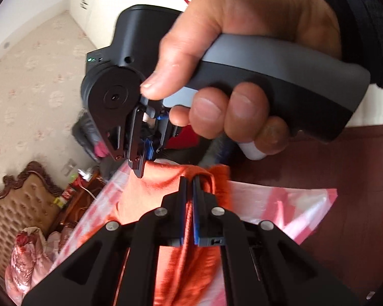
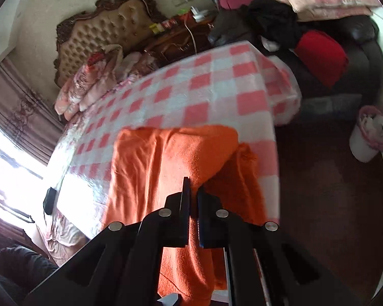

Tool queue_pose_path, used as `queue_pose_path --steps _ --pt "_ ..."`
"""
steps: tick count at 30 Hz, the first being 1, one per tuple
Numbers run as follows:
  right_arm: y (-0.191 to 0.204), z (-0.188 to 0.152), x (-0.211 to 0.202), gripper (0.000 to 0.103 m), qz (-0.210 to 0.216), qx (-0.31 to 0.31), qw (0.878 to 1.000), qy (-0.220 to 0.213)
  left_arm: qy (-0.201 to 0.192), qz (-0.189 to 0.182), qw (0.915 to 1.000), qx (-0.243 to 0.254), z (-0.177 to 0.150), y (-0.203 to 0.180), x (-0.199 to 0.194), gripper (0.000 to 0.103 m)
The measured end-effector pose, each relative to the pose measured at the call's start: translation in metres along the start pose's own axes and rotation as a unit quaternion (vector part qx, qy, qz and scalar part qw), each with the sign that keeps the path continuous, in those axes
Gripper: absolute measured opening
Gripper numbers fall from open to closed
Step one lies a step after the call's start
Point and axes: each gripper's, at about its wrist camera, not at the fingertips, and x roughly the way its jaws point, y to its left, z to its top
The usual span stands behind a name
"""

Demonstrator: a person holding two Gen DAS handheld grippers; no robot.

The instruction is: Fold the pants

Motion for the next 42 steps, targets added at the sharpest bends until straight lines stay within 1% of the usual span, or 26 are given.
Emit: queue_pose_path --steps 2,3,4,6,7,10,12,14,15,18,20,21,23,24,25,27,30,31,33,34,36,37,38,39,40,42 --pt "-0.023 -0.009 0.022 0.01 -0.03 0.018 0.999 0.021 0.019 -0.009 0.9998 0.0 -0.001 -0.011 0.014 0.008" --pt "-0.032 -0.013 0.031 0.016 -0.044 0.025 0.998 0.03 0.025 -0.026 0.9993 -0.004 -0.002 -0.014 0.017 0.015" --pt "-0.036 -0.017 0.038 0.024 -0.057 0.028 0.997 0.036 0.025 -0.041 0.9988 -0.007 -0.001 -0.015 0.015 0.033" --pt "-0.042 -0.022 0.037 0.059 -0.092 0.032 0.995 0.023 0.006 -0.063 0.9978 -0.016 -0.002 -0.008 -0.002 0.051" --pt "-0.042 -0.023 0.03 0.061 -0.1 0.033 0.994 0.004 0.003 -0.068 0.9972 -0.029 -0.004 0.0 -0.011 0.051" --pt "-0.036 -0.016 0.016 0.062 -0.109 0.027 0.993 -0.031 0.006 -0.093 0.9865 -0.134 -0.02 0.051 -0.038 0.051" --pt "-0.029 -0.008 0.01 0.062 -0.116 0.019 0.992 -0.053 0.01 -0.068 0.9752 -0.21 -0.044 0.094 -0.053 0.049" --pt "-0.02 0.002 0.012 0.063 -0.127 0.003 0.99 -0.068 0.041 -0.06 0.9568 -0.282 -0.072 0.13 -0.051 0.029" --pt "-0.012 0.009 0.019 0.063 -0.14 -0.01 0.988 -0.071 0.063 -0.049 0.9457 -0.315 -0.09 0.146 -0.046 0.015" --pt "0.002 0.031 0.044 0.062 -0.163 -0.038 0.984 -0.058 0.128 -0.045 0.9278 -0.348 -0.124 0.156 -0.03 0.015" --pt "-0.003 0.039 0.067 0.059 -0.212 -0.042 0.976 -0.034 0.206 -0.084 0.9163 -0.333 -0.142 0.149 -0.006 0.015" --pt "-0.01 0.042 0.08 0.059 -0.241 -0.035 0.97 -0.014 0.217 -0.083 0.9133 -0.335 -0.152 0.146 -0.007 0.015" --pt "-0.026 0.046 0.085 0.059 -0.228 0.003 0.974 -0.012 0.195 -0.082 0.9115 -0.352 -0.153 0.153 -0.016 0.018" --pt "-0.026 0.048 0.082 0.059 -0.231 0.005 0.973 -0.016 0.186 -0.077 0.914 -0.352 -0.151 0.157 -0.022 0.022" --pt "-0.024 0.048 0.08 0.059 -0.244 0.0 0.969 -0.025 0.177 -0.062 0.9165 -0.353 -0.15 0.165 -0.026 0.031" --pt "-0.02 0.047 0.064 0.061 -0.3 0.003 0.952 -0.062 0.169 -0.045 0.9154 -0.363 -0.148 0.179 -0.019 0.034" --pt "-0.004 0.033 0.031 0.066 -0.266 0.02 0.957 -0.111 0.16 -0.011 0.917 -0.365 -0.144 0.206 0.004 0.034" --pt "0.004 0.024 0.027 0.069 -0.265 0.008 0.958 -0.109 0.17 -0.011 0.913 -0.371 -0.143 0.214 0.015 0.034" --pt "0.015 0.005 0.027 0.076 -0.285 -0.022 0.953 -0.098 0.196 -0.021 0.8778 -0.437 -0.154 0.246 0.038 0.039" --pt "0.014 -0.002 0.028 0.077 -0.297 -0.017 0.95 -0.093 0.206 -0.02 0.8614 -0.464 -0.159 0.259 0.046 0.053" --pt "0.002 -0.013 0.029 0.077 -0.283 0.012 0.956 -0.079 0.217 -0.033 0.8357 -0.503 -0.174 0.272 0.054 0.056" --pt "-0.004 -0.017 0.03 0.077 -0.275 0.025 0.958 -0.074 0.217 -0.046 0.8261 -0.518 -0.181 0.275 0.057 0.056" --pt "-0.009 -0.022 0.032 0.077 -0.275 0.033 0.959 -0.067 0.216 -0.062 0.8223 -0.523 -0.183 0.275 0.059 0.055" --pt "-0.014 -0.024 0.037 0.073 -0.278 0.036 0.958 -0.059 0.214 -0.068 0.8255 -0.518 -0.188 0.273 0.063 0.047" --pt "-0.018 -0.026 0.042 0.07 -0.279 0.037 0.958 -0.05 0.214 -0.07 0.8286 -0.512 -0.189 0.269 0.064 0.033" --pt "-0.021 -0.029 0.049 0.067 -0.27 0.037 0.961 -0.048 0.217 -0.078 0.8321 -0.505 -0.192 0.266 0.071 0.028"
